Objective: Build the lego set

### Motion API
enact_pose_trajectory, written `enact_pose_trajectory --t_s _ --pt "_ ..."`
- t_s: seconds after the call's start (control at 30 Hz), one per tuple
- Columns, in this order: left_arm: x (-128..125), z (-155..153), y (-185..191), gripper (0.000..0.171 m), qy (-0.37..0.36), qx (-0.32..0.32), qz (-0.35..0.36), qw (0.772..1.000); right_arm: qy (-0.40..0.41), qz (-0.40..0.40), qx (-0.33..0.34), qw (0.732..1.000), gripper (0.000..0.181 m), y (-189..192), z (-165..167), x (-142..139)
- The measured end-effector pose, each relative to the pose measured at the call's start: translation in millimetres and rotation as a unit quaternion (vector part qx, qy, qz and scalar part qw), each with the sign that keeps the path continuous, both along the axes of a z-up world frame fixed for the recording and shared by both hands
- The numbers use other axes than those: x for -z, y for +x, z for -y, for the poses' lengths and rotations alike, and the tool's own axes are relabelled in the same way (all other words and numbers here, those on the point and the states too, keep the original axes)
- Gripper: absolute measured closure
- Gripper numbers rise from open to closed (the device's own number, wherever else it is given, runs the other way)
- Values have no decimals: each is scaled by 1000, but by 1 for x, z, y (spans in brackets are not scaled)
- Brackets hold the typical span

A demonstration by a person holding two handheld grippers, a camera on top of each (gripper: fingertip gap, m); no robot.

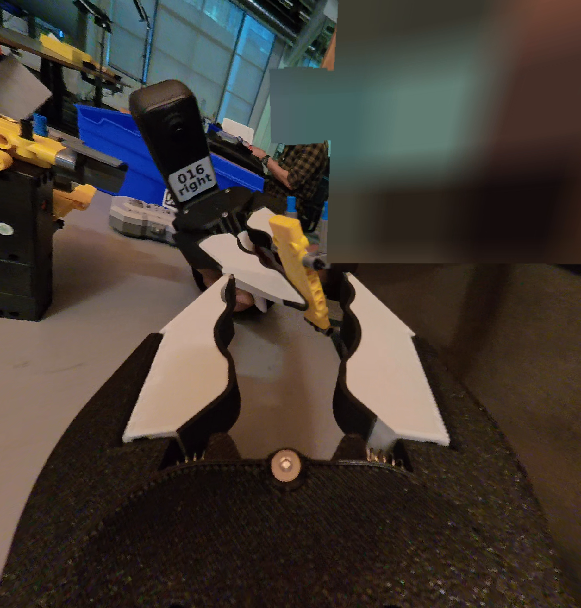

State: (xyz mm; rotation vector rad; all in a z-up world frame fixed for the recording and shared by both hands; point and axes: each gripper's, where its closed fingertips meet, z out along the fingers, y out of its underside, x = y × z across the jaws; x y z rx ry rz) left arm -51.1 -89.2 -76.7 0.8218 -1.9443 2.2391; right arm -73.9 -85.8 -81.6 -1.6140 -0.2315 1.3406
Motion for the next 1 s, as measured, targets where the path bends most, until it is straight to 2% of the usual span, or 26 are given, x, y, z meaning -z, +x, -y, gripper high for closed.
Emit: enact_pose_trajectory --t_s 0.17,0.27,0.37,0.5,0.73,1.0 --pt "-10 7 -15 113 -42 59 -18 997 -5 1 -87 996 175 -29 16 3" --pt "-15 11 -25 127 -53 87 -14 995 -7 2 -108 994 175 -36 20 5" --pt "-16 14 -29 132 -55 99 -14 993 -8 -2 -119 993 175 -37 22 4" --pt "-15 18 -38 122 -64 133 -27 989 -17 -1 -143 990 175 -44 28 7" --pt "-9 30 -55 123 -59 191 -43 979 -40 -9 -194 980 175 -56 39 9" --pt "-4 36 -60 127 -41 200 -31 978 -63 -18 -218 974 175 -59 45 11"
